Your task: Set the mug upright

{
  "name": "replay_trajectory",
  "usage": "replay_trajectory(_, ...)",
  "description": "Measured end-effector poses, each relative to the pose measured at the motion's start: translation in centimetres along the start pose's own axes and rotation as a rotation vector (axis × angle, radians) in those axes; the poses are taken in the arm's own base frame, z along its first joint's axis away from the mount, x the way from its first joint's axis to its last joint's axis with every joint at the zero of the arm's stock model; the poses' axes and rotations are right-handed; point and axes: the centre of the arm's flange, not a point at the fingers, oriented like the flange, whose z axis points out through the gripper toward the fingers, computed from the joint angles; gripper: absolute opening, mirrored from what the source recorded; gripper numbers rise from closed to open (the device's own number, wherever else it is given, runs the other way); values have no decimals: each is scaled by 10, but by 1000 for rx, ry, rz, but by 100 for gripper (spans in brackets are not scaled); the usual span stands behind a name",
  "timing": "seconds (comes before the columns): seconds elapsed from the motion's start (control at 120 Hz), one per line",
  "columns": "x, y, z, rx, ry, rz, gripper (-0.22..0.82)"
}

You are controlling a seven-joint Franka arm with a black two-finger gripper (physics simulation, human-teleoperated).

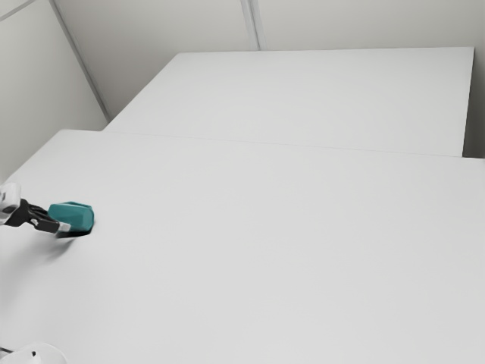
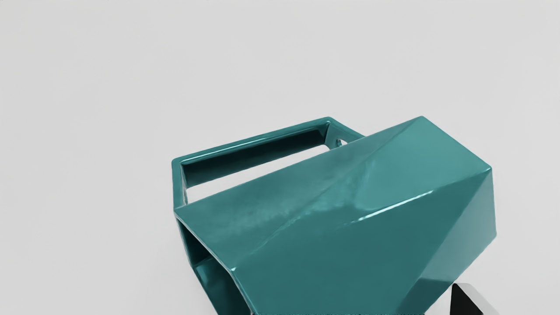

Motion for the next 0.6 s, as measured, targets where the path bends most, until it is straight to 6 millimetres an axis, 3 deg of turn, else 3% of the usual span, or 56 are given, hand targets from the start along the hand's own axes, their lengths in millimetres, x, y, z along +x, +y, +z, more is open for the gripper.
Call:
replay_trajectory(0.408, 24, 0, -2, 10, 8, 51, -2)
replay_trajectory(0.6, 38, 4, -3, 18, 5, 77, -13)
